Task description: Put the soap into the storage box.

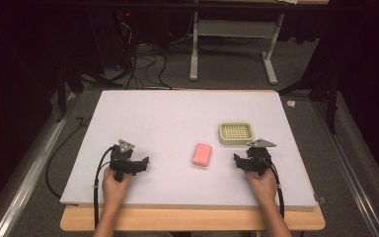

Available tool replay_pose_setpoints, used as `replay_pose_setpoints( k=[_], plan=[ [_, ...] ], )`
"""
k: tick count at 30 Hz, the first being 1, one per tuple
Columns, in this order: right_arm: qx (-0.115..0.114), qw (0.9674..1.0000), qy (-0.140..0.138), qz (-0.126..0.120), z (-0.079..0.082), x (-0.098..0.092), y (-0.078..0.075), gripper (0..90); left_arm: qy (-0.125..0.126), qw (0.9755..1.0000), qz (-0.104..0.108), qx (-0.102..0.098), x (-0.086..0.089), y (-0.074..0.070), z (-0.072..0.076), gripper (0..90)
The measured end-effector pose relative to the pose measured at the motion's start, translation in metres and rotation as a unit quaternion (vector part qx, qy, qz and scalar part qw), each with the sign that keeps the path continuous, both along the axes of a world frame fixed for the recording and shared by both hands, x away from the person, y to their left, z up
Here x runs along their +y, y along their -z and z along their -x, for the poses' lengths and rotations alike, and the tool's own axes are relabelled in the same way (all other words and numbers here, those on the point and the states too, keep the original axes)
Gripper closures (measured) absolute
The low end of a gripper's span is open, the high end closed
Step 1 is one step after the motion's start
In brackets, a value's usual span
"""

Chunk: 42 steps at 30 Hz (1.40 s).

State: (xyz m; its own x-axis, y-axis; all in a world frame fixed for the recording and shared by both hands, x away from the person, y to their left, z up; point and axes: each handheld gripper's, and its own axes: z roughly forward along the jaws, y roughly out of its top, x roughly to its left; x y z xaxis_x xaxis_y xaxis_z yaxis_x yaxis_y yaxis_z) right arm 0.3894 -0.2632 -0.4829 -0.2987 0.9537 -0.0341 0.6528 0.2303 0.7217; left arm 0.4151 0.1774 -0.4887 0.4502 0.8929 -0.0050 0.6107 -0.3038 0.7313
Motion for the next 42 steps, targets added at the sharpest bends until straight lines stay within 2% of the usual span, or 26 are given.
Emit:
replay_pose_setpoints(
  k=[17, 19, 20, 23, 25, 30, 31, 33, 34, 36, 38, 42],
  plan=[
    [0.003, 1.0000, -0.003, -0.005, -0.001, -0.001, 0.000, 29.0, 0.000, 1.0000, 0.001, 0.000, 0.000, 0.000, 0.000, 15.4],
    [0.004, 1.0000, -0.005, -0.006, -0.001, -0.001, 0.000, 27.3, 0.000, 1.0000, 0.001, 0.000, 0.000, 0.000, 0.000, 15.4],
    [0.010, 0.9998, -0.014, -0.009, -0.002, -0.001, 0.000, 20.6, 0.000, 1.0000, 0.001, 0.000, 0.000, 0.000, 0.000, 15.4],
    [0.012, 0.9998, -0.015, 0.000, -0.002, 0.001, 0.000, 16.9, 0.000, 1.0000, 0.001, 0.000, 0.000, 0.000, 0.000, 15.5],
    [0.020, 0.9997, -0.014, -0.005, -0.003, 0.001, 0.000, 13.8, -0.001, 1.0000, 0.001, 0.000, 0.000, 0.000, 0.000, 15.4],
    [0.031, 0.9991, -0.029, -0.006, 0.000, 0.006, -0.005, 13.8, 0.000, 1.0000, 0.001, 0.000, 0.000, 0.000, 0.000, 15.4],
    [0.028, 0.9987, -0.041, -0.006, 0.003, 0.011, -0.008, 13.5, 0.000, 1.0000, 0.001, 0.000, 0.000, 0.000, 0.000, 15.5],
    [0.026, 0.9986, -0.047, -0.006, 0.004, 0.014, -0.010, 13.4, 0.000, 1.0000, 0.001, 0.000, 0.000, 0.000, 0.000, 15.4],
    [0.017, 0.9978, -0.063, -0.007, 0.006, 0.022, -0.015, 13.2, 0.000, 1.0000, 0.001, 0.000, 0.000, 0.000, 0.000, 15.4],
    [0.015, 0.9975, -0.069, -0.008, 0.007, 0.025, -0.016, 13.1, 0.000, 1.0000, 0.001, 0.000, 0.000, 0.000, 0.000, 15.5],
    [0.007, 0.9959, -0.090, -0.007, 0.008, 0.039, -0.021, 13.0, 0.000, 1.0000, 0.001, 0.000, 0.000, 0.000, 0.000, 15.4],
    [0.003, 0.9944, -0.106, -0.008, 0.008, 0.050, -0.024, 13.0, 0.000, 1.0000, 0.001, 0.000, 0.000, 0.000, 0.000, 15.4]
  ],
)
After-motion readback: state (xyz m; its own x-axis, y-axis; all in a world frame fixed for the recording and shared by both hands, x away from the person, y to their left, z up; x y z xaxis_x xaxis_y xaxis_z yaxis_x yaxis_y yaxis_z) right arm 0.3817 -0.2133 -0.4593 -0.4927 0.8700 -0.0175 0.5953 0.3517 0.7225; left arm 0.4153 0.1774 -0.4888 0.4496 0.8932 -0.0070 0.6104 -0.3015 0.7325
